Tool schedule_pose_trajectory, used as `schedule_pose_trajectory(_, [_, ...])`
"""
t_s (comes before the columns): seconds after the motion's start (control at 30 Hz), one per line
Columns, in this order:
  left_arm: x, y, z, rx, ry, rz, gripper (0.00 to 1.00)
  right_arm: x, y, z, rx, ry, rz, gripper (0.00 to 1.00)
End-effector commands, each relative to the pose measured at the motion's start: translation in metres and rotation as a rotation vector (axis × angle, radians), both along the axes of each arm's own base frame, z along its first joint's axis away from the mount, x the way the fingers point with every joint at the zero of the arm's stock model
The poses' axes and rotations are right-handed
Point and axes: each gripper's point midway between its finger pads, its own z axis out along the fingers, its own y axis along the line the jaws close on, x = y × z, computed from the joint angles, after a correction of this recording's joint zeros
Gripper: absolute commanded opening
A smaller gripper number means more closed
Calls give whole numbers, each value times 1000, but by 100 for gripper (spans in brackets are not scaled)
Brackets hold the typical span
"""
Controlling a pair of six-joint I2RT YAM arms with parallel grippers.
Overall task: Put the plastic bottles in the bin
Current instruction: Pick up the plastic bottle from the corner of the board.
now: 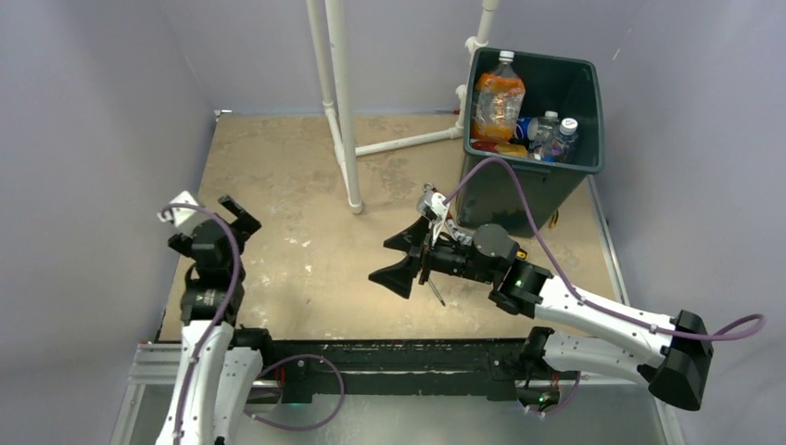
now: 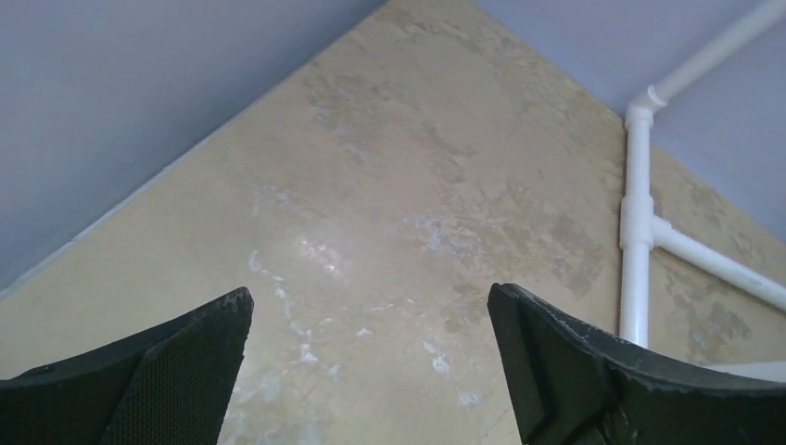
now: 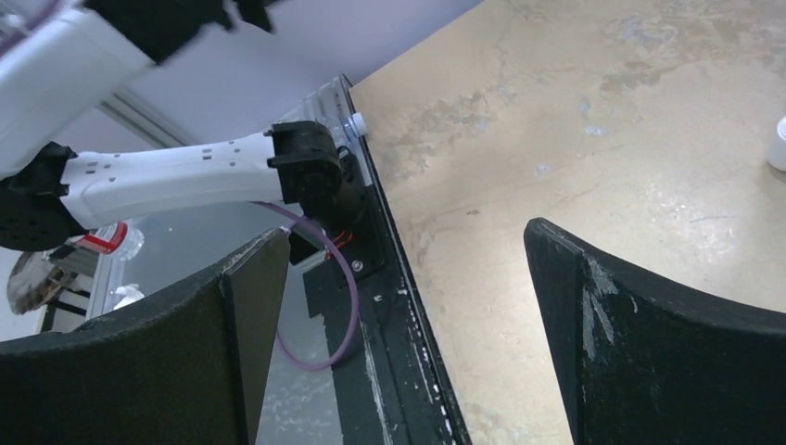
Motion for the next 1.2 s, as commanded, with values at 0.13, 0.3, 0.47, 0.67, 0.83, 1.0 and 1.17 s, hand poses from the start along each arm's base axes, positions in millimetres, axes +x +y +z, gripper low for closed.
schedule_pose_trajectory(0.13, [88, -27, -51, 245, -173, -266, 99, 2, -29, 17, -63, -77, -88, 99])
schedule_pose_trajectory(0.3, [112, -46, -109, 337, -56, -329, 99, 6, -42, 27, -84, -106, -140, 99])
schedule_pose_trajectory(0.47, [133, -71, -126, 498, -7, -390, 99, 8, -49, 36, -69, -137, -165, 99])
schedule_pose_trajectory(0.67, [133, -53, -135, 473, -36, -304, 99, 10, -50, 34, -76, -139, -179, 99])
schedule_pose_trajectory(0.83, [122, -45, -139, 458, -60, -237, 99, 14, -46, 26, -82, -128, -187, 99])
schedule_pose_trajectory(1.0, [127, -43, -141, 456, -44, -228, 99, 17, -49, 28, -69, -121, -217, 99])
schedule_pose_trajectory(1.17, [128, -43, -140, 456, -49, -229, 99, 26, -51, 32, -51, -132, -265, 99])
